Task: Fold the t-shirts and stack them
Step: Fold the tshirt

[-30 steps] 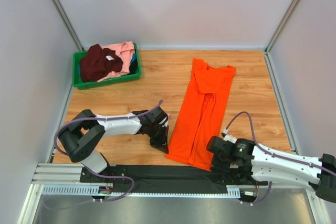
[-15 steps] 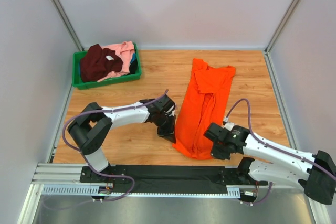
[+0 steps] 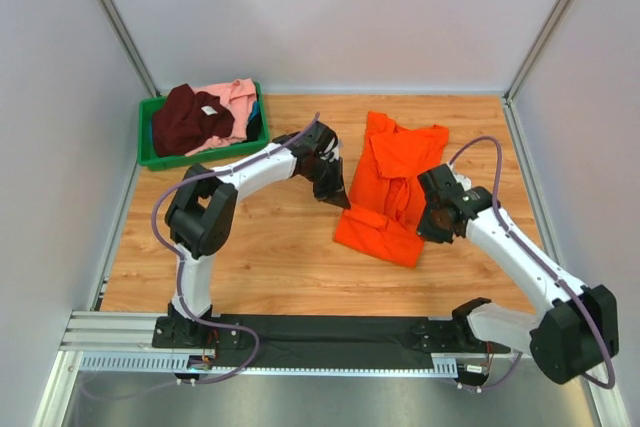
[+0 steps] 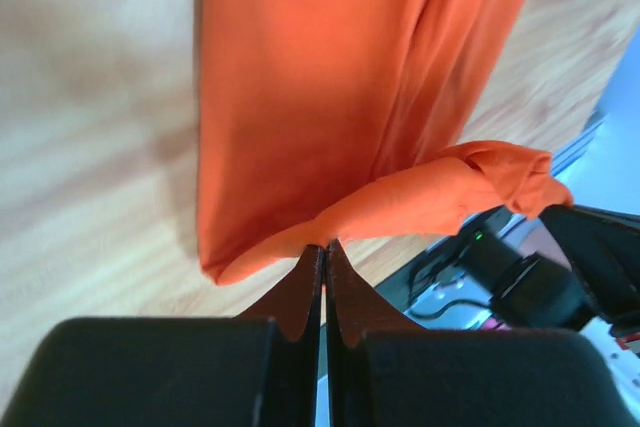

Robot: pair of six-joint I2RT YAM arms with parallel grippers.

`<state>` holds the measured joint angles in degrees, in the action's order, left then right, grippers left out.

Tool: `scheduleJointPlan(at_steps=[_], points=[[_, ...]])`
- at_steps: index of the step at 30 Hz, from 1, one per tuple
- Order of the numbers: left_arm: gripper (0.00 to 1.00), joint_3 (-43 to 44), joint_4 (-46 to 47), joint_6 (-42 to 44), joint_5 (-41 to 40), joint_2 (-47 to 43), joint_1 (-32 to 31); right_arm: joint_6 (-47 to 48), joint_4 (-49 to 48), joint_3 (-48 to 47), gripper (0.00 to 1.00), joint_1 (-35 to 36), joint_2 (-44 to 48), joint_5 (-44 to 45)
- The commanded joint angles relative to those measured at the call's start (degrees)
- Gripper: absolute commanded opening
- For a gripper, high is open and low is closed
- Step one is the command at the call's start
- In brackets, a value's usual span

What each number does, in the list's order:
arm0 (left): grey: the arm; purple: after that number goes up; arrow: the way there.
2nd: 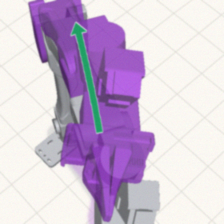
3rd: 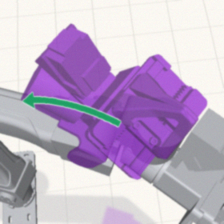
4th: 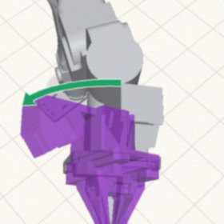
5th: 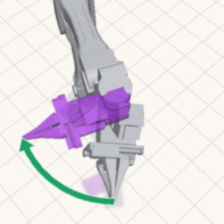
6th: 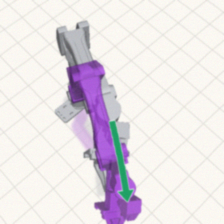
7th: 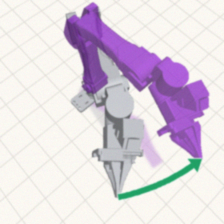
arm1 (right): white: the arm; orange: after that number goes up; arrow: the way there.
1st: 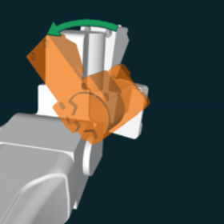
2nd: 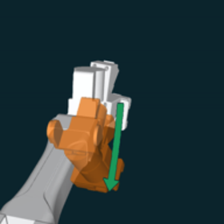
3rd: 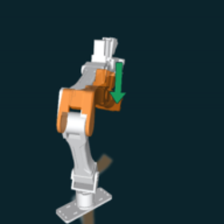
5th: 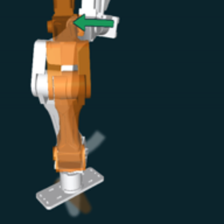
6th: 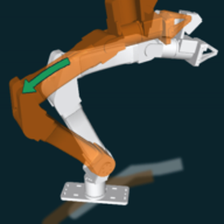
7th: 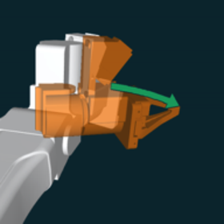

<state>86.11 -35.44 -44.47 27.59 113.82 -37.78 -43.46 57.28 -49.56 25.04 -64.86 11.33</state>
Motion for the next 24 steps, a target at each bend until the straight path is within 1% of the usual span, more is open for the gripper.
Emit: scheduleJointPlan(at_steps=[1, 2, 4, 6, 8, 12, 17, 20, 24], points=[[0.00, 7.22, 0.80, 0.61, 3.51, 5.25, 1.39, 11.72, -6.38, -6.40, 0.00, -4.19, -4.65, 0.18], [0.00, 10.19, 1.33, 0.52, 4.48, 6.49, 1.74, 14.52, -7.69, -7.82, 0.00, -4.90, -6.31, 0.01], [0.00, 12.85, 3.61, -0.35, 5.62, 9.99, 2.62, 16.91, -9.28, -9.93, 0.00, -6.31, -10.62, 0.01], [0.00, 16.01, 5.72, -2.19, 8.52, 13.07, 3.50, 18.84, -10.08, -12.92, 0.00, -8.41, -14.83, 0.18], [0.00, 18.29, 8.37, -2.99, 10.10, 14.58, 3.94, 19.38, -9.99, -14.59, 0.00, -10.00, -16.96, -0.17], [0.00, 22.61, 8.46, -3.52, 10.28, 17.74, 4.64, 21.22, -12.10, -16.35, 0.00, -13.60, -20.04, -2.98], [0.00, 23.49, 11.97, -6.50, 11.08, 20.12, 5.52, 23.25, -13.59, -18.38, 0.00, -14.49, -24.61, -4.74], [0.00, 24.11, 11.19, -6.86, 9.07, 21.00, 5.96, 23.86, -14.03, -19.43, 0.00, -15.28, -26.71, -4.65], [0.00, 24.20, 11.35, -7.91, 9.05, 22.41, 6.66, 24.65, -14.56, -20.49, 0.00, -15.72, -28.13, -4.21]])
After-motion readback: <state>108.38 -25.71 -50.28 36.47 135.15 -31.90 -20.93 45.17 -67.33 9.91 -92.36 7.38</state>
